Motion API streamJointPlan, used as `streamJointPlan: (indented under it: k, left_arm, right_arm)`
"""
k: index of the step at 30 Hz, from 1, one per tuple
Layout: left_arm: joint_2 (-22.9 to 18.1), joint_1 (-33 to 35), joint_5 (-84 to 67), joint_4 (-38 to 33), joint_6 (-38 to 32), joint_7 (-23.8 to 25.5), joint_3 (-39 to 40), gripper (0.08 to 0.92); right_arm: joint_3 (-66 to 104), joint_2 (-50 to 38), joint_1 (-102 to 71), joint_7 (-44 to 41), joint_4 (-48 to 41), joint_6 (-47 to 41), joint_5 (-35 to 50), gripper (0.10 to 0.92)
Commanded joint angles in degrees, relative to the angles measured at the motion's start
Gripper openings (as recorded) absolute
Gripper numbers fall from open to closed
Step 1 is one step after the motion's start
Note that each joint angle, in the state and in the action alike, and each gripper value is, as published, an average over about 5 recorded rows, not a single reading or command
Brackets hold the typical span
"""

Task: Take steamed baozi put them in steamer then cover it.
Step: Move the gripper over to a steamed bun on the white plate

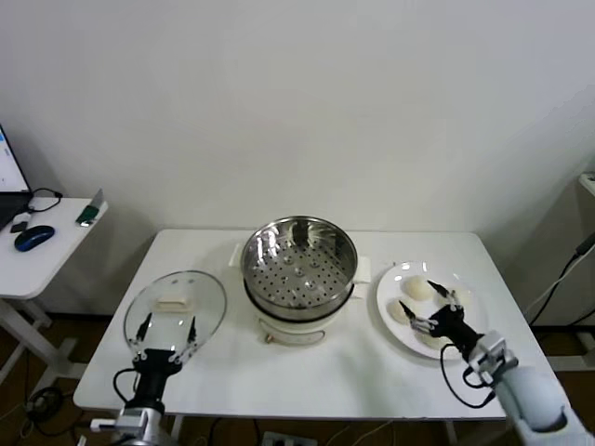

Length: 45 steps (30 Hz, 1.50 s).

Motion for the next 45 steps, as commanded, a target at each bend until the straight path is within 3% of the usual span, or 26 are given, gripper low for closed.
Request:
streamJointPlan:
  k: [1,8,16,34,45]
  left_arm:
    - [0.17,0.02,-0.19,0.04,0.04,-0.23,0.10,0.823]
    - [0.42,-0.94,-0.27,1.05,0.27,-0.41,-0.04,0.823]
    - [0.49,-1.43,-0.40,1.68,0.66,-0.62,-0.17,0.823]
    - [2.58,-2.63,-0.94,2.79,2.07,-0.64,-1.21,0.823]
    - [2.64,-3.40,-1.03,3.04,2.78,-0.65,-1.27,0.823]
  right_arm:
    - [-8.46,-14.92,15.58,-21.20,-11.41,1.37,-10.06,0.823]
    - [-31.40,-15.84,40.39,-27.92,-21.93,5.43,-18.26,0.823]
    - [-53.62,-8.45,61.54,-28.46,-34.74,7.62,-20.20,0.823]
    - [-57.72,12.78,65.15,-27.52,-56.41,10.17,-27.27,0.823]
    - [-58.51,17.26,64.38,-27.03,-60.29,10.37,-27.34,0.823]
